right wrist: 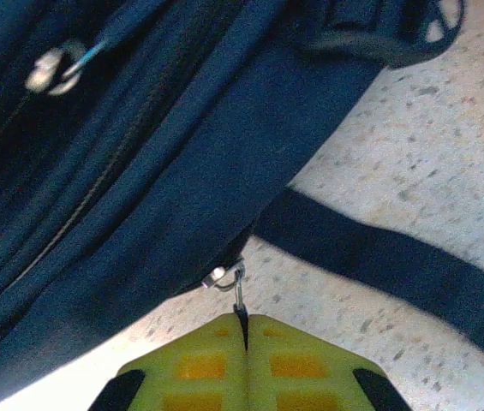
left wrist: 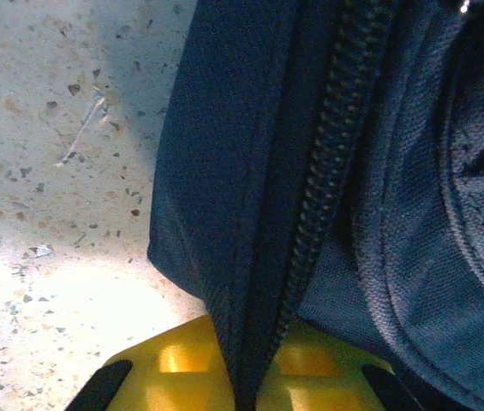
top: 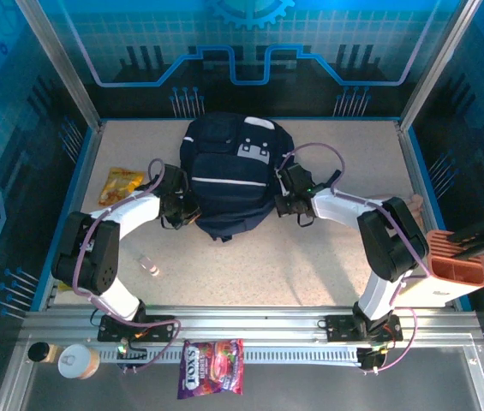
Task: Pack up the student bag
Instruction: Zip the student bag at the center of the table.
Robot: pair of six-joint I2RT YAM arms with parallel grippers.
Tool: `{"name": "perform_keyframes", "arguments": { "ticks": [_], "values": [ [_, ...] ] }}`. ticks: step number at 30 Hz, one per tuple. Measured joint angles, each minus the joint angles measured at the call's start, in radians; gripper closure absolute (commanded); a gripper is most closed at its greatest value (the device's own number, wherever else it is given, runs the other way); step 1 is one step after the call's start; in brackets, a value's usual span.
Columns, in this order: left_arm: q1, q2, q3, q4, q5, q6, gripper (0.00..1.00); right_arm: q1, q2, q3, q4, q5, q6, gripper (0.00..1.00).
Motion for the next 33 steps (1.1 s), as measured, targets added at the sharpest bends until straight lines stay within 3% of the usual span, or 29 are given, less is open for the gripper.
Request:
{"name": "perform_keyframes", "arguments": {
  "ticks": [12,14,16,20,23,28,33],
  "values": [
    [0.001,0.0,0.0,-0.007,0.008,0.035,0.92,-0.092,0.151,0.175,-0.029,-0.01,0.08,0.97],
    [0.001,-0.002,0.0,-0.007,0.014,0.04,0.86,-0.1,0.162,0.192,-0.035,-0.025,0.1,0.93],
    [0.001,-0.005,0.0,-0.009,0.02,0.055,0.82,-0.109,0.179,0.221,-0.055,-0.038,0.113,0.85],
    [0.002,-0.038,0.0,-0.021,0.02,0.09,0.67,-0.14,0.189,0.266,-0.077,-0.066,0.126,0.51],
    [-0.001,-0.1,0.0,-0.037,0.001,0.131,0.58,-0.164,0.13,0.218,-0.048,-0.097,0.135,0.38],
    [-0.04,-0.155,0.056,-0.096,-0.049,0.209,0.39,-0.167,-0.041,0.106,-0.043,-0.161,0.166,0.26],
    [-0.123,-0.151,0.166,-0.126,-0.102,0.322,0.25,-0.167,-0.165,0.039,-0.028,-0.204,0.189,0.21]
  ]
}}
